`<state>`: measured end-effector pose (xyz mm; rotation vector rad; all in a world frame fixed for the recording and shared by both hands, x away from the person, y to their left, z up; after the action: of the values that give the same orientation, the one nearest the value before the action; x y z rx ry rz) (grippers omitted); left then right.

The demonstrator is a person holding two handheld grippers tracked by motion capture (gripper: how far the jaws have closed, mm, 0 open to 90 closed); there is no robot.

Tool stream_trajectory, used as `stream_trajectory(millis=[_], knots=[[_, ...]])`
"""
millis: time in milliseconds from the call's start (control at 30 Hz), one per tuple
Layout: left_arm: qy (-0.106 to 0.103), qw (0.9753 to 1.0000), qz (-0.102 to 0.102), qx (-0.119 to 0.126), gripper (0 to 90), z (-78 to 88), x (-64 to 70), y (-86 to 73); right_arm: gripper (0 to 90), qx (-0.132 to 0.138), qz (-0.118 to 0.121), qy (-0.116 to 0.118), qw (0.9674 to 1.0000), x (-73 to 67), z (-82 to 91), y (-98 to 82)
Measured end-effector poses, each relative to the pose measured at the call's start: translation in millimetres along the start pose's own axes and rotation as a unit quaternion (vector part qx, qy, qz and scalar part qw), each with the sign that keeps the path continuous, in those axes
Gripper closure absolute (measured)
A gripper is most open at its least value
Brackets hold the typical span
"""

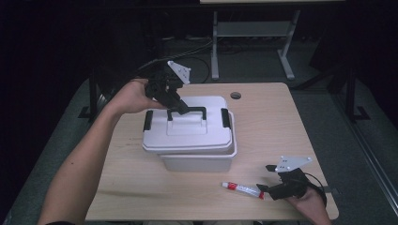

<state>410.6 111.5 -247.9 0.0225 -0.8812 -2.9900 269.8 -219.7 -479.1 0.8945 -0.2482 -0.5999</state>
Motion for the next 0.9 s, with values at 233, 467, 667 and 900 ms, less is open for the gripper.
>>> stream_trajectory(millis=[233,467,667,900], knots=[[0.014,0.9999,0.005,-0.001,84.3,19.4,6.2,-7.1,21.5,0.001,0.003,-0.001,1.0000,0.2,0.0,0.5],[0.031,0.9994,0.014,-0.002,84.3,38.5,12.9,-19.2,21.5,-0.001,0.005,-0.002,1.0000,0.1,0.0,1.1],[0.047,0.9985,0.029,0.000,84.3,55.2,19.6,-35.4,21.5,-0.003,0.005,-0.002,1.0000,-0.5,-0.5,1.9],[0.057,0.9973,0.046,0.007,84.3,66.2,27.8,-56.5,21.5,-0.005,0.007,-0.001,1.0000,-0.8,-1.6,2.4]])
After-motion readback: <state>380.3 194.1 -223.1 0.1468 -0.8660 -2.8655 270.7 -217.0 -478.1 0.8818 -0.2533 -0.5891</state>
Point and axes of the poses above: each handheld gripper's, and its own axes: z roughly backward along the jaws, y roughly out of its top, x roughly to its right, the point moved 4 cm from there along -z, roughly forward along the jaws, and after that the axes turned 6 degrees about x, right-handed, at the moved point
